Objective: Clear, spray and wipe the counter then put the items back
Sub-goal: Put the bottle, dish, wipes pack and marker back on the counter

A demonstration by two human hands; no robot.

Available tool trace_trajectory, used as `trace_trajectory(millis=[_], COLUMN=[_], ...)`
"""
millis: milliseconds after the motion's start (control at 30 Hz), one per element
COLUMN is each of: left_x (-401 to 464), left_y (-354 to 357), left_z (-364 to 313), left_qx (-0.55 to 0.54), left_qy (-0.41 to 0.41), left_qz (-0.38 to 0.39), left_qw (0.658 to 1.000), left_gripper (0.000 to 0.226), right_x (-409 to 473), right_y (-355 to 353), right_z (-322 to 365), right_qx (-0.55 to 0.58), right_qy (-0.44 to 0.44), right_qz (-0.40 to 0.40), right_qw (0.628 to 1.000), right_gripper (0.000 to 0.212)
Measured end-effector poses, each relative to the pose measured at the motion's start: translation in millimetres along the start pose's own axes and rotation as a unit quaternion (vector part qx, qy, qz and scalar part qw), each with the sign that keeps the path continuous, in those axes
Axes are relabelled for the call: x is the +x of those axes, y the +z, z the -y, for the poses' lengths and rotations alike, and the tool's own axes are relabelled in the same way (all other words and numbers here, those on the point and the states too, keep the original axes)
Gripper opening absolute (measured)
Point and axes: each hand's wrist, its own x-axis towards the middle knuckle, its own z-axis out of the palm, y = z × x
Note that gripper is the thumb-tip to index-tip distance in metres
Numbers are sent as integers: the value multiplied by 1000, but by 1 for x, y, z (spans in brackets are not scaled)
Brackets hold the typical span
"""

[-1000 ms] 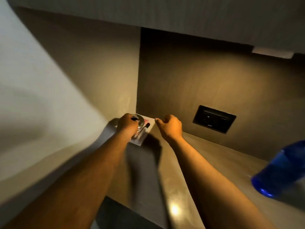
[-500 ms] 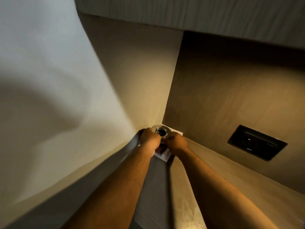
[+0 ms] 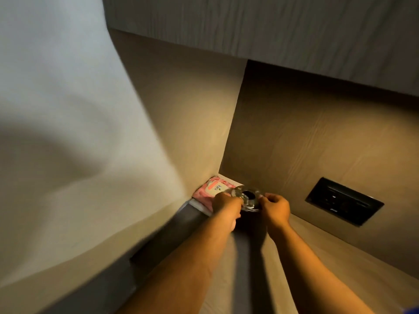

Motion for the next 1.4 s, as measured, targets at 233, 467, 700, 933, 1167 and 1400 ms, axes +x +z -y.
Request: trace_trajectory(millis=[233, 467, 700, 933, 1167, 1400], left_x=[-32, -40, -11, 29, 50, 63], left_y=[32, 22, -22, -65, -67, -75], left_z=[38, 46, 16, -12, 3, 16], left_qx=[39, 67, 338, 511, 544, 615], left_qy=[-40, -49, 131, 274, 241, 274], left_qz=[72, 86, -25, -66, -11, 11], left_qw=[996, 993, 932, 812, 803, 739], left_gripper=[28, 24, 26, 45, 44, 46], right_x=[-27, -30, -30, -35, -25, -18], right_y=[-59, -64, -29, 50, 84, 83], right_z=[-43, -42, -10, 31, 19, 17], right_qx=[-51, -125, -284, -352, -276, -187], right_qy=[63, 81, -48, -60, 39, 165], right_qz=[49, 66, -5, 117, 143, 136], right_qw=[996, 987, 958, 927, 950, 959], right_gripper=[26, 32, 40, 24, 24, 19])
